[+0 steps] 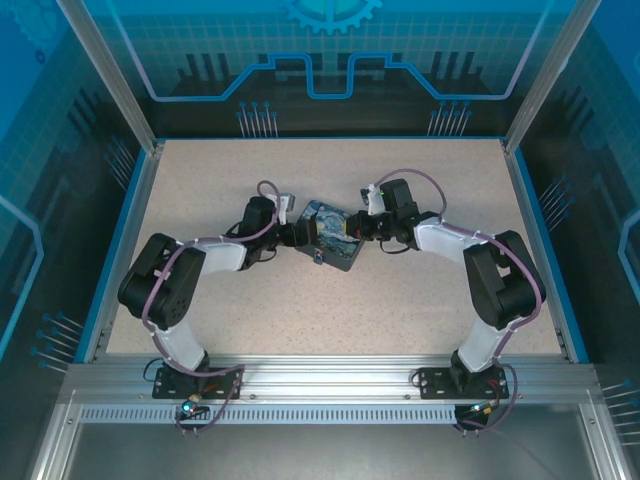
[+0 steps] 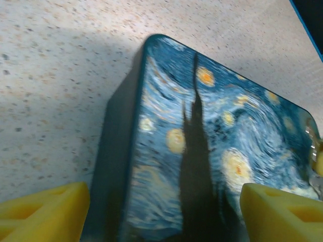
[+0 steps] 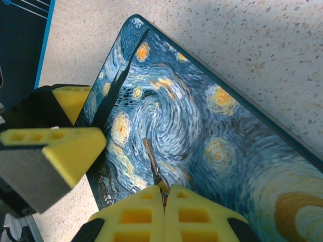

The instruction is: Unlock a padlock with a key

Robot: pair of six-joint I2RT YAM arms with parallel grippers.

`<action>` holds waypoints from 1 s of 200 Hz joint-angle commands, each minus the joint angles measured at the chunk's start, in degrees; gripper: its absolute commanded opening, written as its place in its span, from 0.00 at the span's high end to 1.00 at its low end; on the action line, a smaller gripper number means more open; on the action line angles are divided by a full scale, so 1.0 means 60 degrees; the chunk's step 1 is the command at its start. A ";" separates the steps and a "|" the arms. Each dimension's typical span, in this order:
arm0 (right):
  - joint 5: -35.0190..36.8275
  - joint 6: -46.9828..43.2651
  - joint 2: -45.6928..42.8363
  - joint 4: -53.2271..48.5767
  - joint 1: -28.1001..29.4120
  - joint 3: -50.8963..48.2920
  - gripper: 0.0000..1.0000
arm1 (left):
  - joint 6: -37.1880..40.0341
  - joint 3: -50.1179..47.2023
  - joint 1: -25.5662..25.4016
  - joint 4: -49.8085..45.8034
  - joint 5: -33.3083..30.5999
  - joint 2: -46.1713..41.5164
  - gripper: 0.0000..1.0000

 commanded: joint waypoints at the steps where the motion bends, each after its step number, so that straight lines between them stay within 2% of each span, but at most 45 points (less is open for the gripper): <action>1: -0.0049 0.0072 0.0042 -0.0541 -0.0125 -0.0217 1.00 | 0.0309 -0.0246 -0.0327 -0.0159 0.0373 -0.0446 0.21; 69: 0.0062 0.0017 -0.0163 -0.0465 -0.0127 -0.0638 1.00 | 0.0294 -0.0821 -0.0617 -0.0613 -0.0147 -0.1775 0.22; 102: 0.0014 -0.0004 -0.0280 -0.0300 -0.0133 -0.0731 1.00 | 0.0822 -0.1422 -0.0873 -0.1336 -0.0996 -0.3606 0.18; 132: 0.0118 -0.0114 -0.0306 -0.0446 -0.0126 -0.0652 1.00 | 0.0371 -0.2480 -0.1495 -0.1602 -0.0746 -0.4817 0.15; 169: 0.0153 -0.0104 -0.0178 -0.0490 -0.0125 -0.0607 1.00 | -0.0692 -0.3374 -0.2137 -0.0277 -0.0236 -0.4377 0.14; 200: 0.0187 -0.0090 -0.0164 -0.0441 -0.0129 -0.0592 1.00 | -0.0705 -0.3443 -0.2611 0.0768 -0.0476 -0.3286 0.15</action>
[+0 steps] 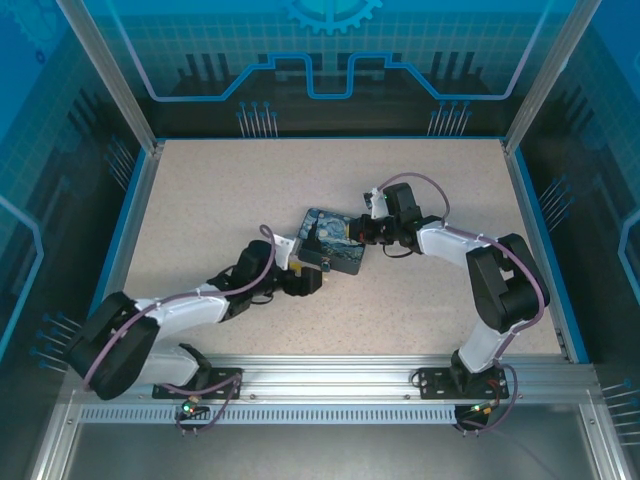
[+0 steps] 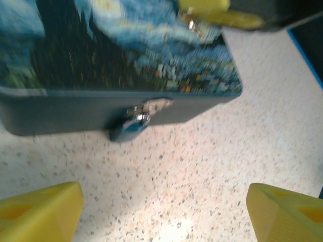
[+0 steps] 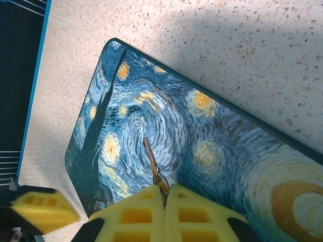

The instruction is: Unlock a padlock with a key

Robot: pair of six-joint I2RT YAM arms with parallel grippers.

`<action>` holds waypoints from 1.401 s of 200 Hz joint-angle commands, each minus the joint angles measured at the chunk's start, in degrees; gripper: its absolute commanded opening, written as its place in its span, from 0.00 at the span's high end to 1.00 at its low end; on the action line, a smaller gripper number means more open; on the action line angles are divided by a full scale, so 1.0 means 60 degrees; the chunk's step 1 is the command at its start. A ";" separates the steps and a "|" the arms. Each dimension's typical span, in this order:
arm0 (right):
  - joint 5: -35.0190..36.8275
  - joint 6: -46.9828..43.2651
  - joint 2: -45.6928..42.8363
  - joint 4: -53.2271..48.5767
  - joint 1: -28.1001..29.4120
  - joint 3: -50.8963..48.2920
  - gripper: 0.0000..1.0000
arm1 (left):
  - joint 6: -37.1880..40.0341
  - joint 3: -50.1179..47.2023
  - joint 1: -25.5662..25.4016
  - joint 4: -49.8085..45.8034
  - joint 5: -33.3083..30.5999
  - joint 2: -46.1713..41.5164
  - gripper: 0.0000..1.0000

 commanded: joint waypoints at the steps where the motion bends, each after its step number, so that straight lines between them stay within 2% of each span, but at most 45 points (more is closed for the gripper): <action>1: 0.0225 -0.0079 0.0088 -0.0561 -0.0054 -0.0142 1.00 | -0.0299 -0.0076 -0.0352 0.1269 0.0014 0.0697 0.15; 33: 0.0185 -0.0104 0.0088 -0.0565 -0.0045 -0.0067 1.00 | -0.0451 -0.0273 -0.0647 0.3070 -0.0435 0.1958 0.15; 77: 0.0262 -0.0108 0.0043 -0.0610 -0.0048 -0.0042 1.00 | -0.0187 -0.0010 -0.0938 0.3934 -0.1621 0.3048 0.14; 112: 0.0279 -0.0091 0.0013 -0.0583 -0.0041 -0.0059 1.00 | 0.0119 0.0163 -0.1004 0.3920 -0.2358 0.3258 0.14; 150: 0.0281 -0.0104 -0.0014 -0.0579 -0.0053 -0.0026 1.00 | 0.0335 0.0519 -0.1011 0.3754 -0.2648 0.3594 0.14; 187: 0.0307 -0.0108 -0.0029 -0.0572 -0.0045 -0.0042 1.00 | 0.0677 0.0792 -0.1277 0.3230 -0.3633 0.3671 0.18; 233: 0.0310 -0.0137 -0.0063 -0.0554 -0.0046 -0.0052 1.00 | 0.0753 0.1062 -0.1345 0.3018 -0.3861 0.3877 0.24; 280: 0.0288 -0.0126 -0.0072 -0.0528 -0.0057 -0.0055 1.00 | 0.0974 0.1492 -0.1660 0.2566 -0.4610 0.4154 0.32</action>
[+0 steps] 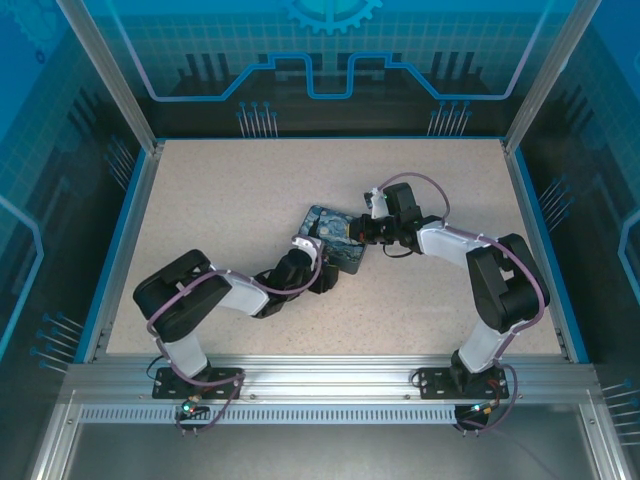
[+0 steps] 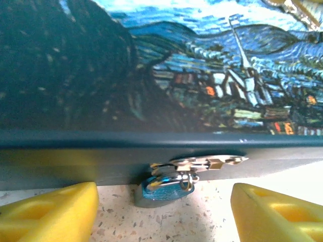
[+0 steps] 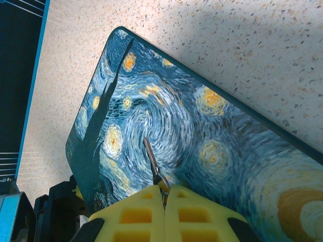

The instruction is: Unlock a padlock with a key

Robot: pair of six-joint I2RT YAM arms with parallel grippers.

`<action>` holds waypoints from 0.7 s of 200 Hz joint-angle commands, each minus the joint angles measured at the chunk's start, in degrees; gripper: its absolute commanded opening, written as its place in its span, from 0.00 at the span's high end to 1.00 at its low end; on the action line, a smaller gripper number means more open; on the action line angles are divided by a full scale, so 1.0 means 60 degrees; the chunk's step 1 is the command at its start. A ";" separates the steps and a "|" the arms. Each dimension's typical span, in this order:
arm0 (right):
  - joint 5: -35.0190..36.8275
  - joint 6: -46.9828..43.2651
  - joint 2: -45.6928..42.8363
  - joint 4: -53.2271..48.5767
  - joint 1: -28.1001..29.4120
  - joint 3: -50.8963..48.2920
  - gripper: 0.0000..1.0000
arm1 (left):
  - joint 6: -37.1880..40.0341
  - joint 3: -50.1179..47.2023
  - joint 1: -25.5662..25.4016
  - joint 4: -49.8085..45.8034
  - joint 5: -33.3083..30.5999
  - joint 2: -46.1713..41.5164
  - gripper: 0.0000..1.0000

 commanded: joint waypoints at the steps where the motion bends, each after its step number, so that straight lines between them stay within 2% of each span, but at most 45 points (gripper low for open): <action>1: 0.0219 -0.0117 -0.0068 -0.0522 -0.0058 -0.0057 1.00 | 0.0340 0.0365 -0.0200 -0.0237 -0.0639 0.0181 0.32; 37: 0.0209 -0.0115 -0.0098 -0.0506 -0.0050 -0.0072 1.00 | 0.0384 0.0562 -0.0250 -0.0294 -0.0986 0.0360 0.39; 72: 0.0191 -0.0121 -0.0125 -0.0521 -0.0046 -0.0073 1.00 | 0.0462 0.0795 -0.0272 -0.0330 -0.0843 0.0449 0.47; 140: 0.0160 -0.0144 -0.0172 -0.0511 -0.0057 -0.0064 1.00 | 0.0067 0.1096 -0.0250 -0.0107 0.1004 0.0292 0.48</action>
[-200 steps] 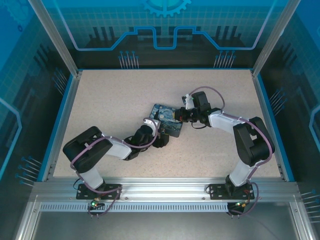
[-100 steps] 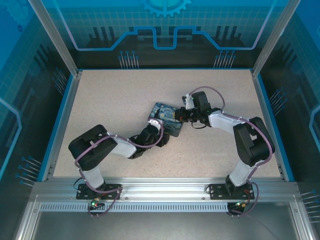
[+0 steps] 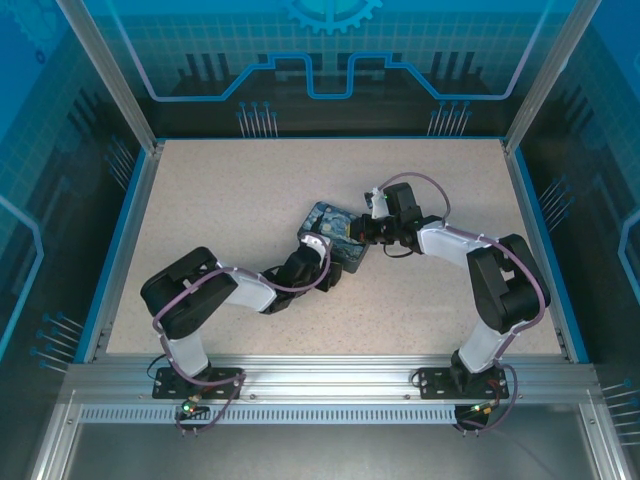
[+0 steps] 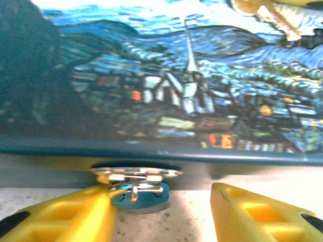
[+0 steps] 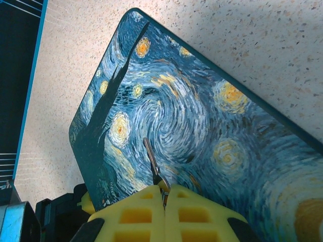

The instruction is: Unlock a padlock with a key

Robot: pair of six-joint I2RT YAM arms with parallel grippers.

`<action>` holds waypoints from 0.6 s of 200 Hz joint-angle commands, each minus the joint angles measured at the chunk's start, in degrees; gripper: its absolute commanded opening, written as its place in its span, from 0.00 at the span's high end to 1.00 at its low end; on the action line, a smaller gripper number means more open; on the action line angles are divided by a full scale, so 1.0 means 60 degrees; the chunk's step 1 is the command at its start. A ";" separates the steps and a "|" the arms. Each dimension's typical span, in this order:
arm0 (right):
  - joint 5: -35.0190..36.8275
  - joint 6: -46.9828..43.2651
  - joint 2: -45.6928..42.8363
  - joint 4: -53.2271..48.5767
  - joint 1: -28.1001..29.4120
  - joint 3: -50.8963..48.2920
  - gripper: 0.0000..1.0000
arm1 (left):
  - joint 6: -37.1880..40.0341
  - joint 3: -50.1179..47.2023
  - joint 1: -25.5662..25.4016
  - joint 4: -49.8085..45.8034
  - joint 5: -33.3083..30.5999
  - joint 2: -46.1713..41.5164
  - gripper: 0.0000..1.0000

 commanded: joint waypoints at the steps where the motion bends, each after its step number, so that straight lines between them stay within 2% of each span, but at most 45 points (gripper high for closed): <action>1: 0.0077 -0.0119 -0.0125 -0.0456 -0.0058 -0.0069 1.00 | -0.0143 0.0398 -0.0067 0.0299 0.0939 -0.0054 0.48; 69: 0.0063 -0.0120 -0.0153 -0.0416 -0.0051 -0.0128 1.00 | -0.0789 0.0516 -0.0049 0.0337 0.1061 -0.0173 0.50; 120: 0.0033 -0.0090 -0.0181 -0.0327 -0.0047 -0.0172 1.00 | -0.0977 0.0670 -0.0028 -0.0015 0.0699 -0.0106 0.61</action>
